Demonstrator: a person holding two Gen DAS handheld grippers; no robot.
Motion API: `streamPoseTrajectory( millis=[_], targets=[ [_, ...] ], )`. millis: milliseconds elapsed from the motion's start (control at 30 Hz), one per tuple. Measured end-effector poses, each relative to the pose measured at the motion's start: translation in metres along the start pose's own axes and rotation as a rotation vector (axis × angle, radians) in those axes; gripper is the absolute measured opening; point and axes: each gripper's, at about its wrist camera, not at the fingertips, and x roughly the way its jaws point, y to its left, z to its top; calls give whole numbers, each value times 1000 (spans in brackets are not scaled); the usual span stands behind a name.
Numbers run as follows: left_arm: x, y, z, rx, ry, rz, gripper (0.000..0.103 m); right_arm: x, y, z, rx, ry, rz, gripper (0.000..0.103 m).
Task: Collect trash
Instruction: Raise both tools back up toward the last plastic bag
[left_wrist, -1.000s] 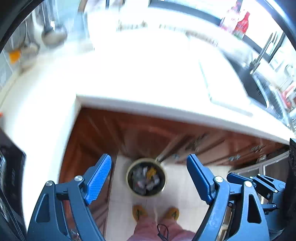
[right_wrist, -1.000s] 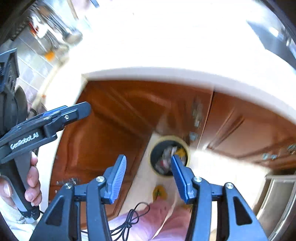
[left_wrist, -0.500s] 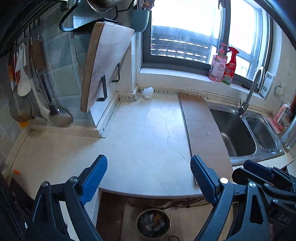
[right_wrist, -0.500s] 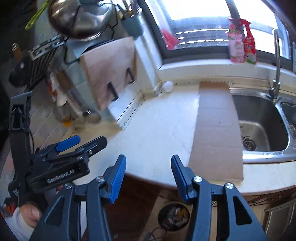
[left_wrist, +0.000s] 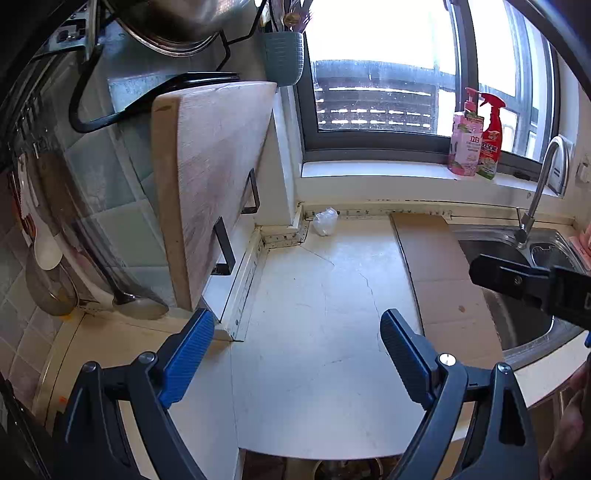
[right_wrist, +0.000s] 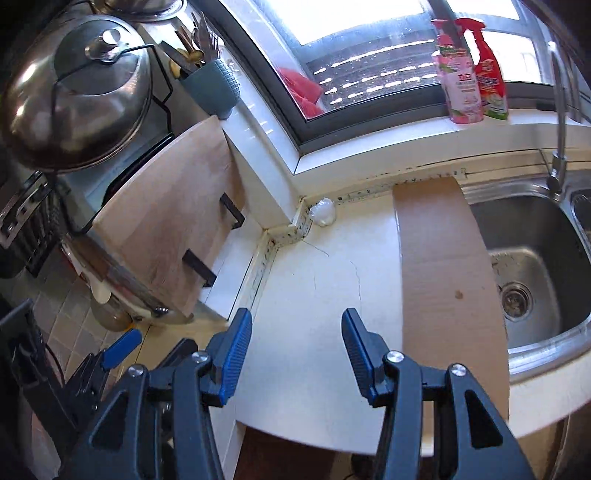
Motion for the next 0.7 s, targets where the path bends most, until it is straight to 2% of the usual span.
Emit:
streamPoseTrajectory(
  millis=[200,467,567,633,700],
  targets=[
    [61,-25,36,43,26,99,90,77,-25,56,45,71,90,51],
    [164,-55,70,69,71,247,88,208,-73,116,41,186,101,52],
    [210,-55,76,49,118,285,79,258,-89,127,47,215,92,52],
    [235,-51,77,29,160,299,68,286,-96,132,54,226,90,52],
    [256,-47,77,13,191,312,64,308,-102,135,66,228,98,52]
  ],
)
